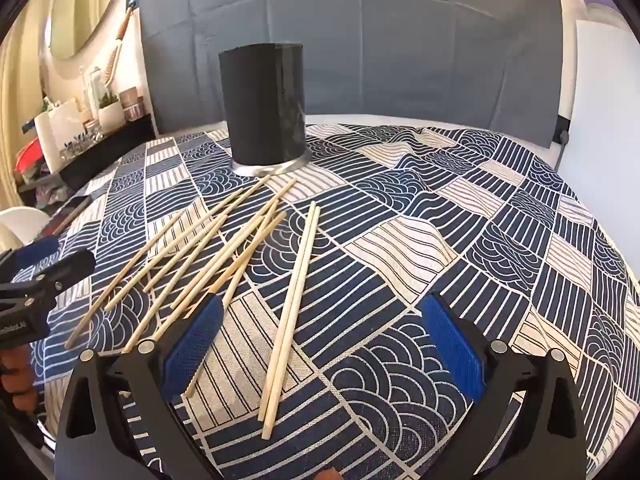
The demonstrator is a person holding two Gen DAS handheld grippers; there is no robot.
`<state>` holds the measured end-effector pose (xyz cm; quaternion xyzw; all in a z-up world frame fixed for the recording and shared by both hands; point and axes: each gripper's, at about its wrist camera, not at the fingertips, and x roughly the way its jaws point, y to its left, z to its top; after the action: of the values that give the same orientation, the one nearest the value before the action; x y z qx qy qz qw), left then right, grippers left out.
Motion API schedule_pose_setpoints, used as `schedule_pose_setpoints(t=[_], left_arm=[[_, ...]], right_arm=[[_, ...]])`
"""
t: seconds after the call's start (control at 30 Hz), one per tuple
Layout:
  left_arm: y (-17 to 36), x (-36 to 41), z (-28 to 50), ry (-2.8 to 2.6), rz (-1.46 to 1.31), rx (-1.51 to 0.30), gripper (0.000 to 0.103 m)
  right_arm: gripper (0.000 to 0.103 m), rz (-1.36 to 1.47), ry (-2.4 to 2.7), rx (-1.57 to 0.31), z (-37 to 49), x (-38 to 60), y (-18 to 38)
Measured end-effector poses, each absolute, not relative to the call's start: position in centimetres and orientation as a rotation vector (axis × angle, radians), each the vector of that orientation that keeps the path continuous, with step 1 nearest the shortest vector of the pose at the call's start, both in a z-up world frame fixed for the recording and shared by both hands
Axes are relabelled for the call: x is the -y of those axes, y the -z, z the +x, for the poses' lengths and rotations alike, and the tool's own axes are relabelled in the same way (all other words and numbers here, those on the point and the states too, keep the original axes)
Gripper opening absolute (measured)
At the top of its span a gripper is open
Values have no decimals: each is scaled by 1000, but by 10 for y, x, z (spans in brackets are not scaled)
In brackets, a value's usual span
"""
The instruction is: Organize utensils
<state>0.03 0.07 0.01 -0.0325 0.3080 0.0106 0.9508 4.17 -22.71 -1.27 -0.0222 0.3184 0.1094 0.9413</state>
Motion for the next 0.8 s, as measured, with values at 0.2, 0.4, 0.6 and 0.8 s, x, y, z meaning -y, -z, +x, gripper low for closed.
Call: schedule_pose_setpoints(t=[0.2, 0.4, 0.6, 0.8], left_arm=[[-7, -1, 2, -14, -42, -625, 97], [-9, 3, -2, -8, -28, -608, 97], [-11, 8, -2, -10, 1, -598, 97], [-9, 8, -2, -19, 1, -601, 97]], right_arm=[[95, -45, -210, -649, 45, 229, 15], [95, -47, -213, -644, 42, 226, 14], [95, -49, -219, -645, 41, 226, 12], [95, -50, -225, -645, 41, 226, 13]])
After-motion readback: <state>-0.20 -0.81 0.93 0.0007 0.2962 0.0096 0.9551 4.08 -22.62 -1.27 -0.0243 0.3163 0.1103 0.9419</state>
